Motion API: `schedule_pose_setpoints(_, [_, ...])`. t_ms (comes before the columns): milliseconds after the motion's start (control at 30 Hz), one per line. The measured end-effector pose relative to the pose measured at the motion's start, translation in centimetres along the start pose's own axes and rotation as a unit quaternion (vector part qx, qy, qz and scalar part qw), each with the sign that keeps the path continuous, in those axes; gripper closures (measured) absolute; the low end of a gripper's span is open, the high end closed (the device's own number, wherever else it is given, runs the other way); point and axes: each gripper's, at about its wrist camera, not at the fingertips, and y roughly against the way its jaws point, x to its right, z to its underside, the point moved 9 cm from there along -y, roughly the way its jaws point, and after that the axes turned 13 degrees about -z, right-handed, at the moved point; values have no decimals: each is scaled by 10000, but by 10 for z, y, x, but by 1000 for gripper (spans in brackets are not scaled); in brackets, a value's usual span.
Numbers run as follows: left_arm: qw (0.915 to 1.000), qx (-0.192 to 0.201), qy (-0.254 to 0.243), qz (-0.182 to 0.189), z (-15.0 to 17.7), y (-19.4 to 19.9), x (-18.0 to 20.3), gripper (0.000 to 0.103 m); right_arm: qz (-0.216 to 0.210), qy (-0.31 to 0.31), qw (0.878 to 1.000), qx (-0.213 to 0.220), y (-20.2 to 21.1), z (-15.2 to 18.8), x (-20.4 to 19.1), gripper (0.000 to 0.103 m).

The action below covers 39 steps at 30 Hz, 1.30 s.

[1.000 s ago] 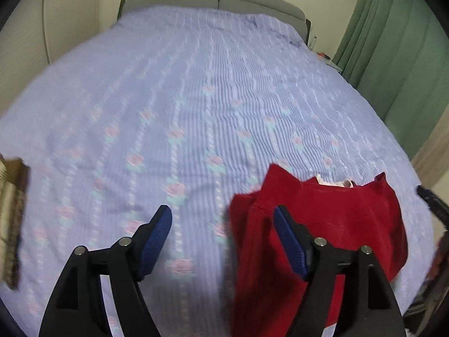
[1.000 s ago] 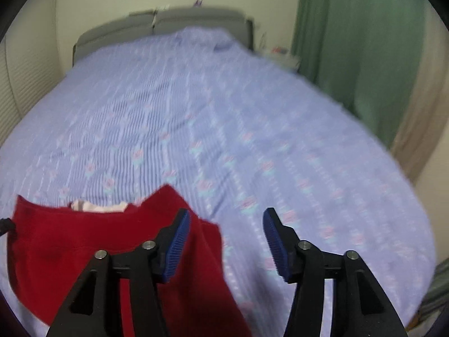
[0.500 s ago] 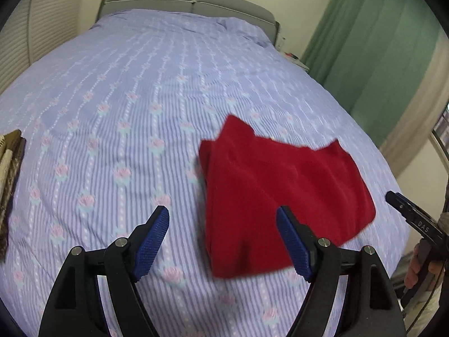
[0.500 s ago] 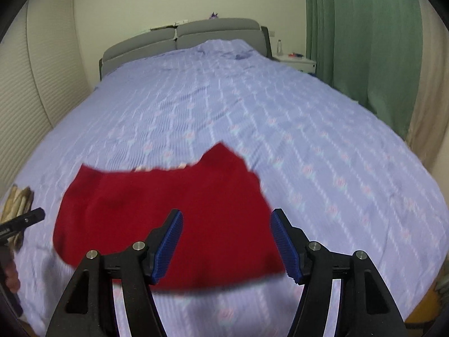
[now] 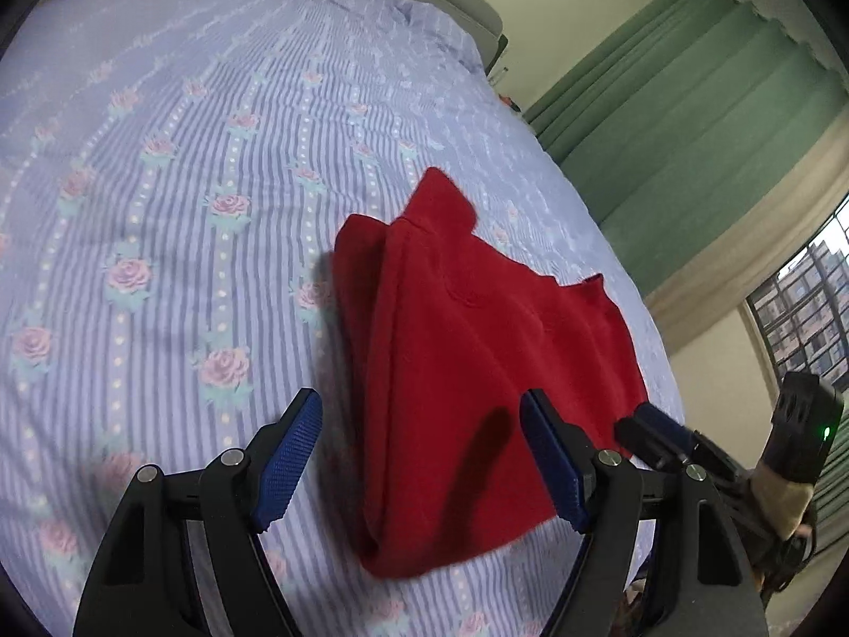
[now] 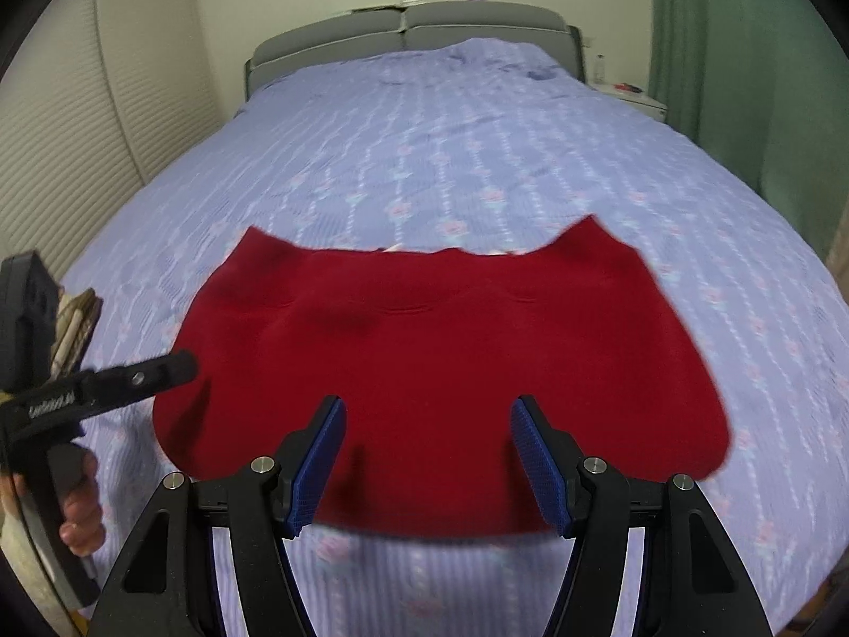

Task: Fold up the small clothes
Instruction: 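Grasp the folded sweatshirt side edge with the left gripper and fold it over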

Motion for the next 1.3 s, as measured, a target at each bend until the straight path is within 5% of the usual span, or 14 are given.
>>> schedule_pose_setpoints(300, [9978,-463,238,417,2,-37,-9,29,109,51,9997,-231,-23,6,-1,38])
schedule_pose_setpoints(500, [9952,-638,325,675,11,-45,-4,50,43,-102,9996,-262,-29,9,5,38])
schedule_pose_setpoints(700, [9881,-722,830,1075,18,-47,-7,51,-43,-196,9996,-219,-26,9,7,38])
schedule_pose_setpoints(800, [9873,-801,878,1052,19,-49,-8,51,-70,-223,9995,-232,-27,9,7,38])
schedule_pose_setpoints(900, [9859,-912,980,1008,18,-49,-5,66,-93,-238,9994,-224,-27,9,6,38])
schedule_pose_setpoints(1167, [9990,-294,346,9,0,-3,25,77,-210,-238,9994,-158,-17,12,0,40])
schedule_pose_setpoints(1300, [9983,-367,423,-133,-6,3,26,77,-359,-220,9989,-223,-21,13,-3,67])
